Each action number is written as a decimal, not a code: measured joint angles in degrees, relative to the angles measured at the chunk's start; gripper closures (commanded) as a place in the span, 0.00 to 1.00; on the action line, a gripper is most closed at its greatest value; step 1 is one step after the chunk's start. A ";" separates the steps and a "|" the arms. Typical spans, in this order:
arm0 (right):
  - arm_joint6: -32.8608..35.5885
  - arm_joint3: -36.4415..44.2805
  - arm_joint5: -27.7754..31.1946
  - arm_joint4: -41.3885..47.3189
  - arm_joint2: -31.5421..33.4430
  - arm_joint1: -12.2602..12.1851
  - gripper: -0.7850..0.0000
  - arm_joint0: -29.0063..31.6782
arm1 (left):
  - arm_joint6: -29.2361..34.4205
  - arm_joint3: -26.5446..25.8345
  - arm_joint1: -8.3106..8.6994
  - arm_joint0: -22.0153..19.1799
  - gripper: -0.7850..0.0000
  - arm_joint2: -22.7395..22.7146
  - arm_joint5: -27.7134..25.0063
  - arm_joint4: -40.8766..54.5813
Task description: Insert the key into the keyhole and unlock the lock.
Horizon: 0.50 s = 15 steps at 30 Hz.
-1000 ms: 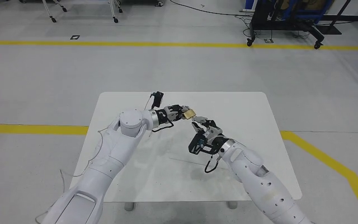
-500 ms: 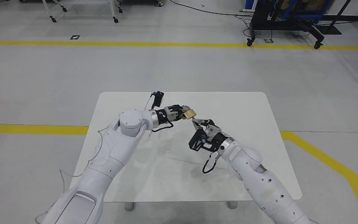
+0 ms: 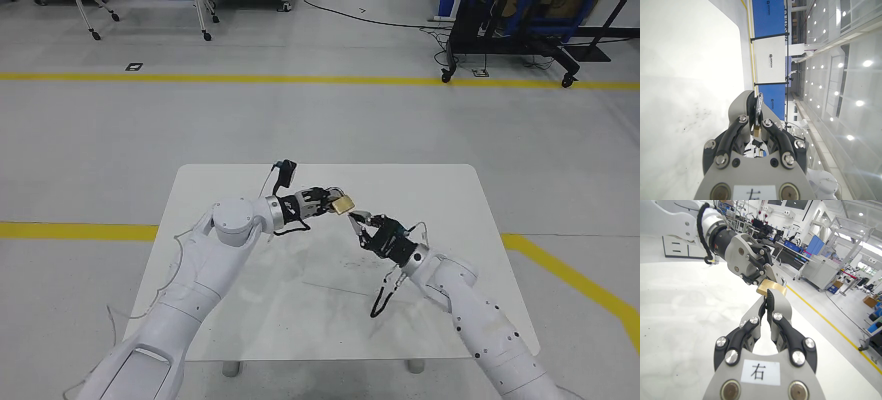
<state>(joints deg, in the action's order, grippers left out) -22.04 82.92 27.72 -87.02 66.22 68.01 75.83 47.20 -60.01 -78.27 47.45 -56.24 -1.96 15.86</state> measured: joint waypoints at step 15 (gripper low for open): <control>-6.03 -3.29 7.09 1.85 -0.01 -0.30 1.00 -2.29 | -0.14 -1.39 0.31 0.93 1.00 -0.97 -1.75 -0.67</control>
<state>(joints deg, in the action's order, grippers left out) -28.07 79.63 34.80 -85.17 66.21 67.71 73.53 47.06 -61.40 -77.96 48.39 -57.20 -3.71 15.19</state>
